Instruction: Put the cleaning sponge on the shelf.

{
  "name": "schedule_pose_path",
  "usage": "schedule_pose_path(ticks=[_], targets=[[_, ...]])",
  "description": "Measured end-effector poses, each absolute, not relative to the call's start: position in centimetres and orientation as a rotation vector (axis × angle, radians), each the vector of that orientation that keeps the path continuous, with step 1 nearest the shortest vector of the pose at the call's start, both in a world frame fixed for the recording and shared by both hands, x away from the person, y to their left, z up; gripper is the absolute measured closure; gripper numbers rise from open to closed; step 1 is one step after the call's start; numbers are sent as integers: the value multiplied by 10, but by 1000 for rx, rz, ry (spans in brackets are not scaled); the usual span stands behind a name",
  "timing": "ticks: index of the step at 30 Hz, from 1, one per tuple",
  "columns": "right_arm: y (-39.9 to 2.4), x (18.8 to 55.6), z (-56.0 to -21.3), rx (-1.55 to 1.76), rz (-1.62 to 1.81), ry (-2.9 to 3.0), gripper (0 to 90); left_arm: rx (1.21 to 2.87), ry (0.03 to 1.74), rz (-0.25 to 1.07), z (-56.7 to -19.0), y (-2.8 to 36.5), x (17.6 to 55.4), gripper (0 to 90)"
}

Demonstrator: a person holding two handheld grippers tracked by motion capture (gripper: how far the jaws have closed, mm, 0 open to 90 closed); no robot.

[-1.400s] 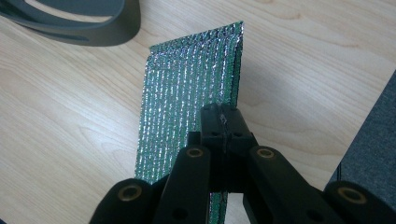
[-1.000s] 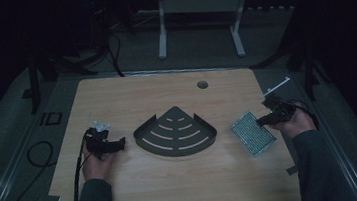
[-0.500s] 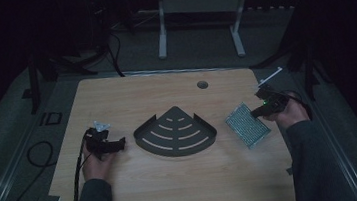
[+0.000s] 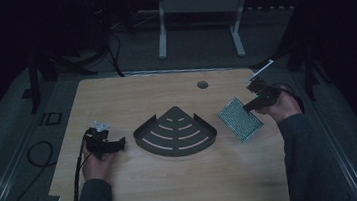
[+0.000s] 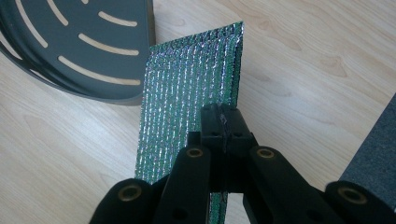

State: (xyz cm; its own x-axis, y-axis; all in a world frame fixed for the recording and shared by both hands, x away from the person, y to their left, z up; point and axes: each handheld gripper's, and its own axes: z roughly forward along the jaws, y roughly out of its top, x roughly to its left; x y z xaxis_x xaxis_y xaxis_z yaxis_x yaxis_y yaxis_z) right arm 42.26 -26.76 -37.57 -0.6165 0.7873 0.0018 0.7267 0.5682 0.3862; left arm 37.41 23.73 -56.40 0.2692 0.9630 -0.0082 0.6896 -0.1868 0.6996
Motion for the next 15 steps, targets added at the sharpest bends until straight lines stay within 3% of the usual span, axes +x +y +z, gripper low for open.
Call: schedule_pose_path(ticks=[15], targets=[[-239, 436, -373, 1247, 548, 2638, 898, 1951, 1487, 597, -564, 237, 374, 80]])
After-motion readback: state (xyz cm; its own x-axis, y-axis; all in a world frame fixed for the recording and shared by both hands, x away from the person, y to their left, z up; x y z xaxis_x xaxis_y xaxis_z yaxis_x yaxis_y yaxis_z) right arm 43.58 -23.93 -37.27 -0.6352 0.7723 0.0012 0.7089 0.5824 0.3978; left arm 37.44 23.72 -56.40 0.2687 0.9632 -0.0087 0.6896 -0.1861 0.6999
